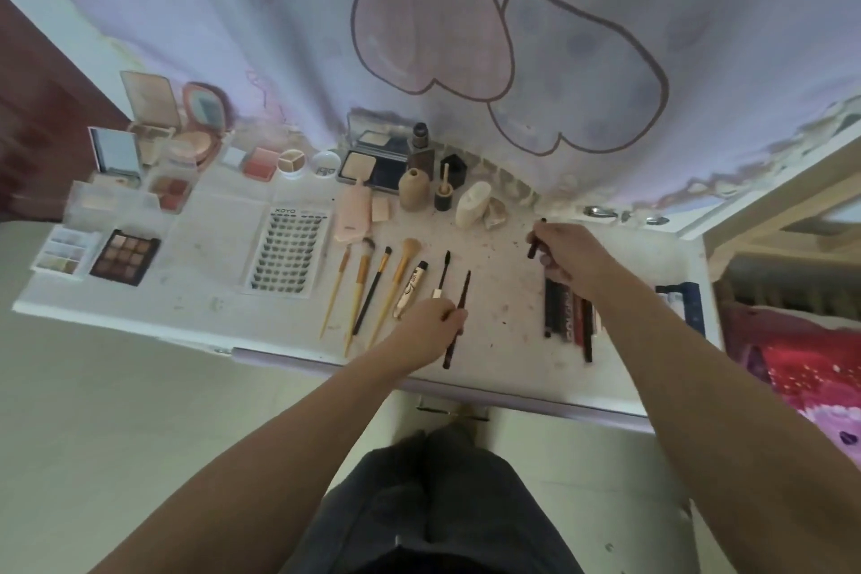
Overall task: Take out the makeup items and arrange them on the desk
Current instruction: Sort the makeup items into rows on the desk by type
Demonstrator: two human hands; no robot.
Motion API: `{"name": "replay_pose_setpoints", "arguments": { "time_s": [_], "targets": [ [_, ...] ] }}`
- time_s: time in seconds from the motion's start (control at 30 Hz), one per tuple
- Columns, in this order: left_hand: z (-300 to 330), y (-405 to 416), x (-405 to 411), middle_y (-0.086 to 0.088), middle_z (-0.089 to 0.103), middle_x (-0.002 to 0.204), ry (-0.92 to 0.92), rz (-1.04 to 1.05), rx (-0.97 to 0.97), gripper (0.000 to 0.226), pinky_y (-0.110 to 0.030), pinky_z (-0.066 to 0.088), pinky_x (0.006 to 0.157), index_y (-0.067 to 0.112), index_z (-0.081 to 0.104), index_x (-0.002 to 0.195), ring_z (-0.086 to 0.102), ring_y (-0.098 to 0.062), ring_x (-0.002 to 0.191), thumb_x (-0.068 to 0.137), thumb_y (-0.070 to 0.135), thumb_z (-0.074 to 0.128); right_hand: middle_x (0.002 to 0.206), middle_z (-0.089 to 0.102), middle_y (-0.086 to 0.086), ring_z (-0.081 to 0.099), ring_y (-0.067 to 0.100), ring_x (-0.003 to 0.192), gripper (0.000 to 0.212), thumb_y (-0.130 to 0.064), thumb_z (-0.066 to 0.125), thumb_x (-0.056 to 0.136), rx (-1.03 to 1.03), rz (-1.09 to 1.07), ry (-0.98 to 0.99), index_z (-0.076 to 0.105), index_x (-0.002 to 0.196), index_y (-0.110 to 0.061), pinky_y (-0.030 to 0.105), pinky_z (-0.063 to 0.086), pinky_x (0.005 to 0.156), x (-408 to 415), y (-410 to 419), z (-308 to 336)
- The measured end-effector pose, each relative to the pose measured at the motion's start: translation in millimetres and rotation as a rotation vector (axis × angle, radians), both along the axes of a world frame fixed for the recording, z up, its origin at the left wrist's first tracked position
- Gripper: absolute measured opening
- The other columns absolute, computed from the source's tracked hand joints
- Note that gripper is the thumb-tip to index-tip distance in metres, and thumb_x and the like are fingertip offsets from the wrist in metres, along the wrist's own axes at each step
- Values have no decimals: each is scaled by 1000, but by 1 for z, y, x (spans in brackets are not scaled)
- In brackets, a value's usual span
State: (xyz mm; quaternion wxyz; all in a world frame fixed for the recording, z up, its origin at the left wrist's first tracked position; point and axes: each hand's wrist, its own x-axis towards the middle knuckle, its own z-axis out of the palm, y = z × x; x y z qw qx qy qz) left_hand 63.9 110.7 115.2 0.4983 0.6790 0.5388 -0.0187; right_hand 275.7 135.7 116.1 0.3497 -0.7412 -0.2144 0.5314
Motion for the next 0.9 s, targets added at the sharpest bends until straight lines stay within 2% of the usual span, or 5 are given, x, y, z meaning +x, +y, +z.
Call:
{"name": "replay_pose_setpoints", "arguments": {
  "time_s": [0.1, 0.2, 0.3, 0.4, 0.9],
  "targets": [
    [-14, 16, 9, -1, 54, 69, 154, -28, 182, 31, -27, 43, 57, 10, 55, 85, 55, -19, 68, 99, 31, 38, 87, 62, 3, 54, 12, 72, 26, -26, 49, 97, -68, 275, -228, 68, 94, -9, 21, 44, 55, -36, -10, -3],
    [-24, 28, 24, -7, 61, 84, 330, -168, 341, 33, -31, 47, 63, 9, 59, 95, 58, -22, 76, 99, 34, 39, 89, 62, 8, 58, 16, 70, 24, -25, 55, 94, -71, 265, -357, 59, 109, -6, 25, 49, 57, -58, -25, -25],
    [-36, 34, 28, -7, 63, 99, 525, -360, 529, 27, -31, 47, 69, 10, 60, 100, 58, -25, 95, 99, 27, 40, 97, 65, 11, 62, 22, 78, 26, -28, 60, 91, -75, 242, -413, 51, 107, -9, 34, 52, 65, -70, -34, -42],
    [-45, 35, 25, -7, 59, 108, 640, -499, 677, 20, -30, 40, 74, 12, 62, 102, 52, -24, 104, 96, 21, 45, 96, 65, 13, 57, 21, 81, 22, -25, 57, 93, -52, 293, -527, 51, 105, -7, 29, 44, 66, -78, -33, -50],
    [-49, 48, 9, -8, 56, 118, 621, -481, 746, 30, -34, 40, 86, 13, 61, 112, 49, -26, 112, 98, 29, 41, 99, 62, 16, 59, 31, 92, 26, -25, 45, 98, 40, 484, -716, 47, 110, -3, 33, 41, 69, -84, -9, -44]
  ]
}}
